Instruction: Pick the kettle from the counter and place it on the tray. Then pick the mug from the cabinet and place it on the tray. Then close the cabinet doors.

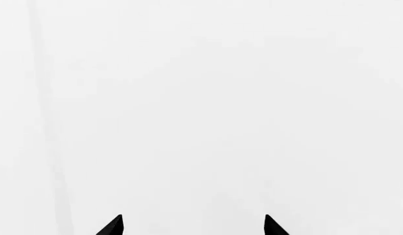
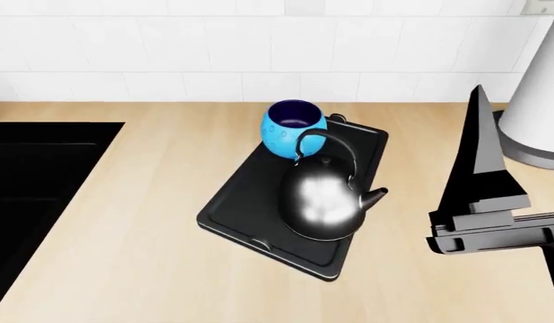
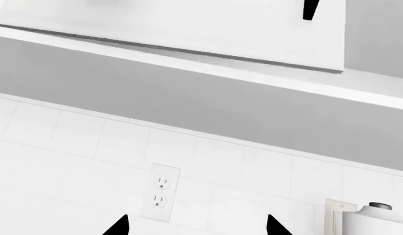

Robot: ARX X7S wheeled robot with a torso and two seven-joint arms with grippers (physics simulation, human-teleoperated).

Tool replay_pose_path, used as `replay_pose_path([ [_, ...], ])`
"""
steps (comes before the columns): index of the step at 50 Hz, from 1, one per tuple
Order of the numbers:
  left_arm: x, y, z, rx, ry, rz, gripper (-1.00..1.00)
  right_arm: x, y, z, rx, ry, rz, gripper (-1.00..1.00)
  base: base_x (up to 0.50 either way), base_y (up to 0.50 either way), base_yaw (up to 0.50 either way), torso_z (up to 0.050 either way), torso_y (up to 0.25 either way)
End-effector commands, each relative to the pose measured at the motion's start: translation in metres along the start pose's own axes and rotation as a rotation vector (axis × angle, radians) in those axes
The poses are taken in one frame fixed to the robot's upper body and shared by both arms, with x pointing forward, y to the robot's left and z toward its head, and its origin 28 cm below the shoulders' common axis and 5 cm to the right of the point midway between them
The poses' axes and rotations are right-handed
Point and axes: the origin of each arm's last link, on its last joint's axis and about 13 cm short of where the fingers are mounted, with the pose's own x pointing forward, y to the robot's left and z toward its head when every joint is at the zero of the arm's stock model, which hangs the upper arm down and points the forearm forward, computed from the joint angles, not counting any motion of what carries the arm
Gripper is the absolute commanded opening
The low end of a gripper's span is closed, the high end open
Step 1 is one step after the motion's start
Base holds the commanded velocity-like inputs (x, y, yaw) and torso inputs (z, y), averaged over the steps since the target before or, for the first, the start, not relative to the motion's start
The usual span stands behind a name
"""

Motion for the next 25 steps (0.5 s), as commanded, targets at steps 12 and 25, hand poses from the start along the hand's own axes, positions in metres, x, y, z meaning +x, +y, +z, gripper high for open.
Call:
replay_pose_path([
  [12, -0.010, -0.059, -0.088, 0.061, 0.337, -0.359, 1.00, -0.001, -0.001, 0.000, -0.010, 0.000, -0.002, 1.00, 0.00, 0.00, 0.00, 0.000, 0.000],
  [25, -0.005, -0.025, -0.027, -0.177, 0.056, -0.227, 1.00, -0.002, -0.001, -0.001, -0.018, -0.032, 0.000, 1.00, 0.00, 0.00, 0.00, 0.000, 0.000],
])
